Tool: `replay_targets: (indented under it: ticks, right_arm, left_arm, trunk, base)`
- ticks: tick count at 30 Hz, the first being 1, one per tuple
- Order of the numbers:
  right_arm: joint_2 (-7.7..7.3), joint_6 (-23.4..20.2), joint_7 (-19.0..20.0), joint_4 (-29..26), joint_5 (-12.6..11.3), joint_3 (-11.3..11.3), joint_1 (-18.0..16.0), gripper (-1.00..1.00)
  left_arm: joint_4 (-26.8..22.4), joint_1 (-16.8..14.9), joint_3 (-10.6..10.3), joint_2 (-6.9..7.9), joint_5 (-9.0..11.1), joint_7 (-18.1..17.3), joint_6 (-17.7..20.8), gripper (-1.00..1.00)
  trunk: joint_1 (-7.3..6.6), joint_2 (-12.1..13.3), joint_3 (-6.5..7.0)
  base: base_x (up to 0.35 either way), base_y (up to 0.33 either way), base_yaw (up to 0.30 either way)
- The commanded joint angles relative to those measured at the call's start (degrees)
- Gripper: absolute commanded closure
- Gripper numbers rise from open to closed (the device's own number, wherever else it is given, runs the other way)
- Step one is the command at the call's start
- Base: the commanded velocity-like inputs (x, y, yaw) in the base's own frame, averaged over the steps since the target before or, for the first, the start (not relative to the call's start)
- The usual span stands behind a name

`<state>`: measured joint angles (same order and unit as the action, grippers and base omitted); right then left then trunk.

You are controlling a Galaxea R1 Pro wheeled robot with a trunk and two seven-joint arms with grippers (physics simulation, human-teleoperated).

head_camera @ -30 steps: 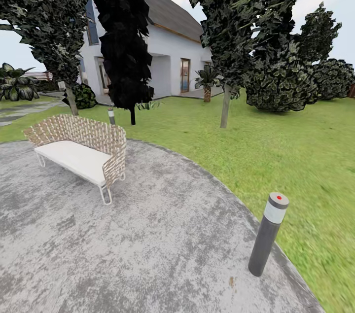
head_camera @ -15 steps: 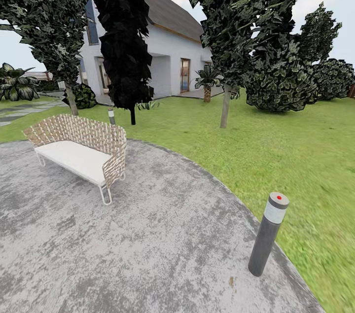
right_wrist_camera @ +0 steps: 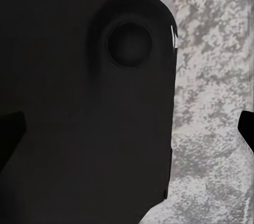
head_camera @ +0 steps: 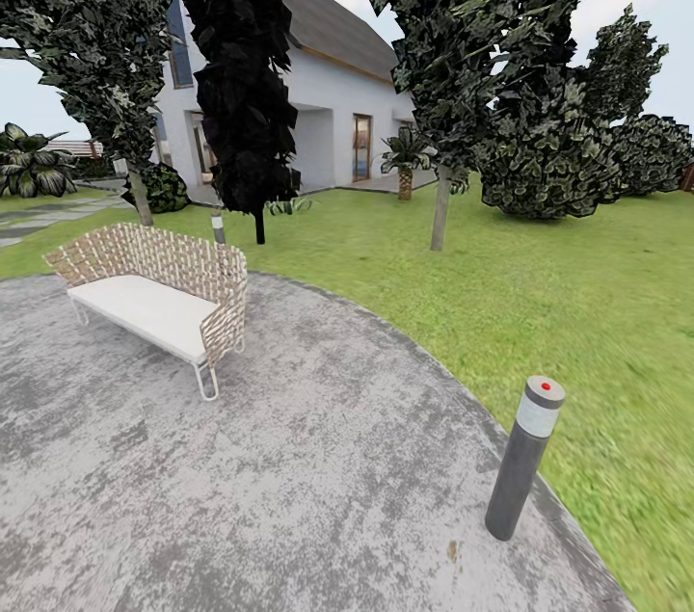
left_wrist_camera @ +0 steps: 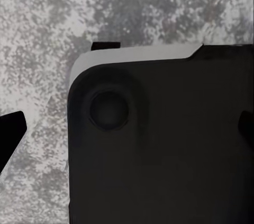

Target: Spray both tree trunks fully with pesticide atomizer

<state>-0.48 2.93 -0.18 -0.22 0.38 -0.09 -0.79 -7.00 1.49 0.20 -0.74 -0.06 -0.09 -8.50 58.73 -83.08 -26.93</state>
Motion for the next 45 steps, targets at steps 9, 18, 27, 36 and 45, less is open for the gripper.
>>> replay_targets:
  ticks: [9, 18, 27, 36, 45]
  right_arm:
    - [-0.09, 12.2, 0.0, -11.7, 0.1, 0.0, 0.0, -1.00]
    - [-0.05, 12.1, 0.3, -18.0, -0.4, 0.0, 0.0, -1.00]
    - [0.22, 12.6, 0.2, -18.0, 0.0, 0.1, 0.0, -1.00]
    - [0.00, 12.7, 0.1, -17.9, -0.5, -0.3, 0.0, -1.00]
    - [0.27, 12.7, -0.1, -17.9, -0.5, -0.3, 0.0, -1.00]
  left_arm:
    - [-13.8, -0.1, 0.0, -0.22, -0.2, 0.0, -9.8, -1.00]
    - [-24.0, -2.3, 0.0, -0.20, -0.1, 0.0, -10.0, -1.00]
    - [-29.2, -5.3, 0.2, 0.12, 0.2, 0.0, -10.0, -1.00]
    - [-28.8, -5.6, 0.3, 2.05, 0.3, 0.0, -9.8, -1.00]
    - [-28.7, -5.6, 0.2, 2.05, 0.3, 0.0, -9.8, -1.00]
  trunk:
    - [0.00, 0.0, 0.00]
    - [0.00, 0.0, 0.00]
    - [0.00, 0.0, 0.00]
    - [0.00, 0.0, 0.00]
    - [0.00, 0.0, 0.00]
  base:
    - [0.000, 0.000, 0.000]
    - [0.000, 0.000, 0.000]
    - [0.000, 0.000, 0.000]
    - [0.000, 0.000, 0.000]
    - [0.000, 0.000, 0.159]
